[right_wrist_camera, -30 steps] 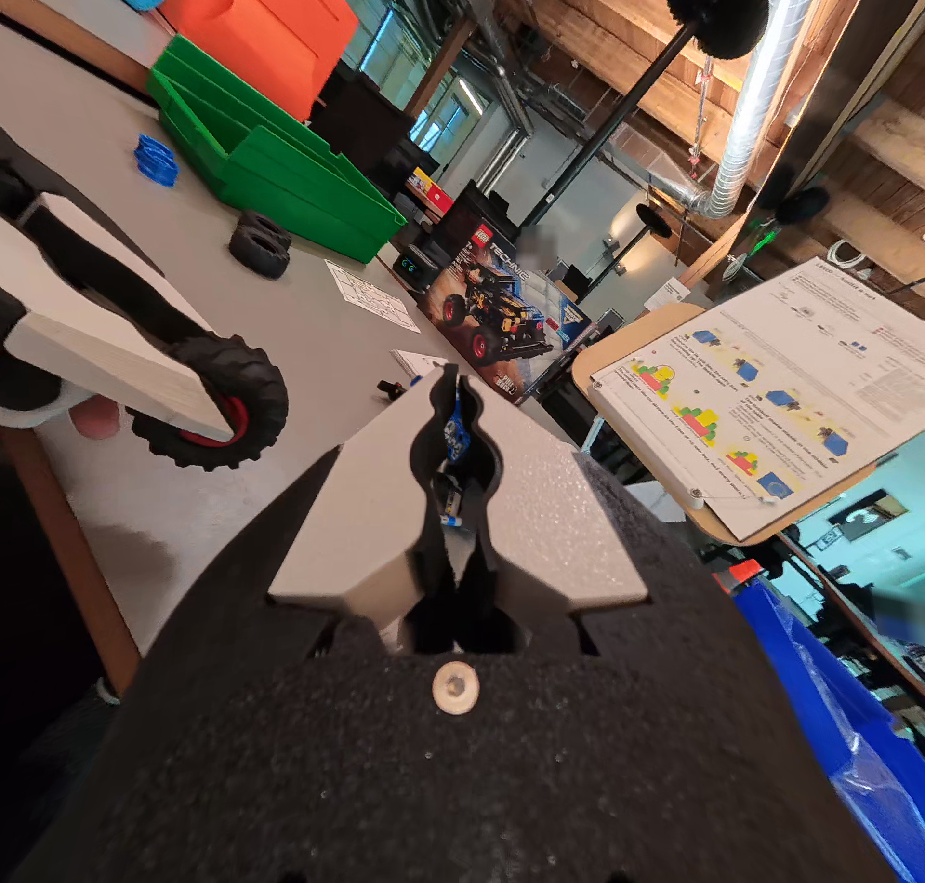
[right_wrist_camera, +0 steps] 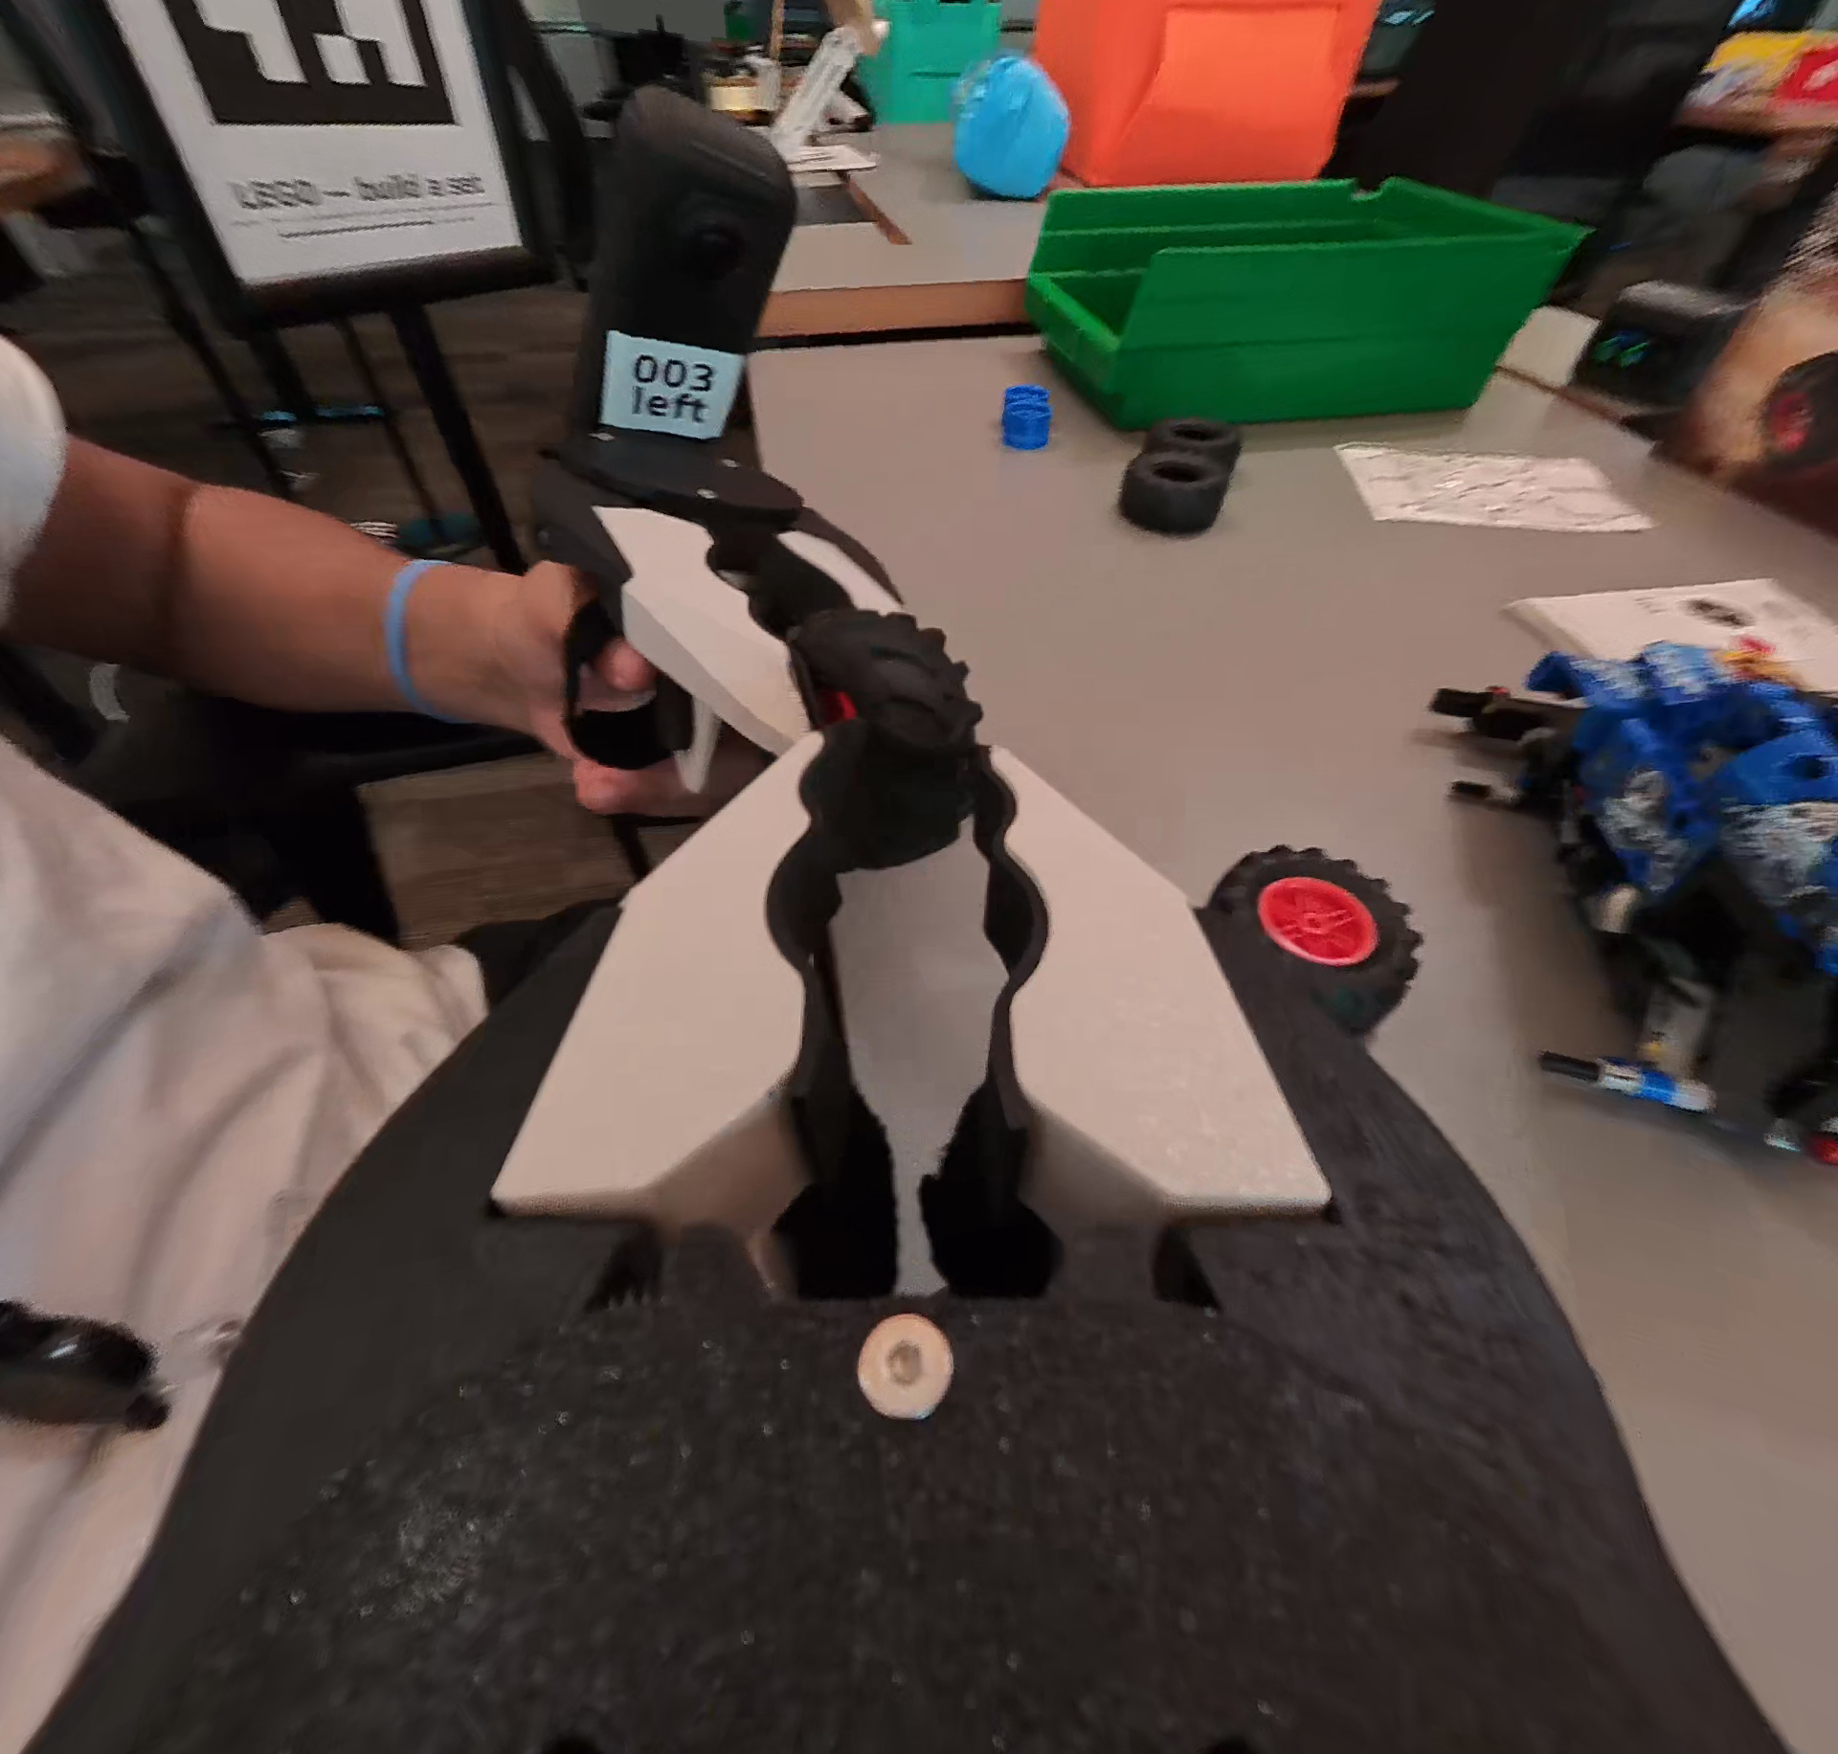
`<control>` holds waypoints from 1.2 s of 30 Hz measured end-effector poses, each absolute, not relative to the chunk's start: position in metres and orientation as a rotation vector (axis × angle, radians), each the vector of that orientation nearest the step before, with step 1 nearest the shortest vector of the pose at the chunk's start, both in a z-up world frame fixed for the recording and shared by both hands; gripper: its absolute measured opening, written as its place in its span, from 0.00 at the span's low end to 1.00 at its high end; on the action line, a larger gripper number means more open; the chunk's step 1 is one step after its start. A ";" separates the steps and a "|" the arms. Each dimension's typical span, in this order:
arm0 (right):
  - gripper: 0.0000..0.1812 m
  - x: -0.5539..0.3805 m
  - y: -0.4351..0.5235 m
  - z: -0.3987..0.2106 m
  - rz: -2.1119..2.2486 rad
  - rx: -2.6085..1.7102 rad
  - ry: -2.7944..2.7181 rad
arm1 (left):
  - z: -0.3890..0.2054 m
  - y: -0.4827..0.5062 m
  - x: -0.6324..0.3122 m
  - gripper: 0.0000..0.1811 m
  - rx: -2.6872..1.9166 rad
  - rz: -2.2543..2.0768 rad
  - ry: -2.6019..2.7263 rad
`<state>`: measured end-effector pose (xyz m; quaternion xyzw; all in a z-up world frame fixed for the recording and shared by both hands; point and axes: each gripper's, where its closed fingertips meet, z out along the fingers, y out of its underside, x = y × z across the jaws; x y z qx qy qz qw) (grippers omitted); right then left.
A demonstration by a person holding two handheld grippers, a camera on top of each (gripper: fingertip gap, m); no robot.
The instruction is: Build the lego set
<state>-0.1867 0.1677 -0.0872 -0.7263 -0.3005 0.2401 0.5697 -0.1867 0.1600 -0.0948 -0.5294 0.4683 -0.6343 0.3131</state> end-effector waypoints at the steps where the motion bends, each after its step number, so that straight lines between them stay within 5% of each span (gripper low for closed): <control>1: 0.12 -0.189 0.165 -0.087 0.614 -1.707 -0.710 | -0.094 0.158 -0.187 0.14 -1.380 -1.676 1.246; 13: 0.11 -0.180 0.175 -0.096 0.306 -1.736 -0.762 | -0.096 0.155 -0.185 0.17 -1.383 -1.628 1.268; 20: 0.00 -0.173 0.174 -0.085 0.448 -1.701 -0.679 | -0.097 0.161 -0.188 0.15 -1.376 -1.677 1.269; 27: 0.00 -0.175 0.171 -0.081 0.534 -1.702 -0.662 | -0.103 0.172 -0.185 0.15 -1.445 -1.646 1.202; 30: 0.04 -0.181 0.168 -0.092 0.544 -1.770 -0.711 | -0.096 0.175 -0.187 0.15 -1.454 -1.764 1.141; 33: 0.19 -0.185 0.174 -0.100 0.525 -1.781 -0.695 | -0.094 0.167 -0.187 0.15 -1.439 -1.832 1.158; 36: 0.15 -0.188 0.175 -0.100 0.577 -1.777 -0.672 | -0.094 0.155 -0.188 0.15 -1.391 -1.815 1.231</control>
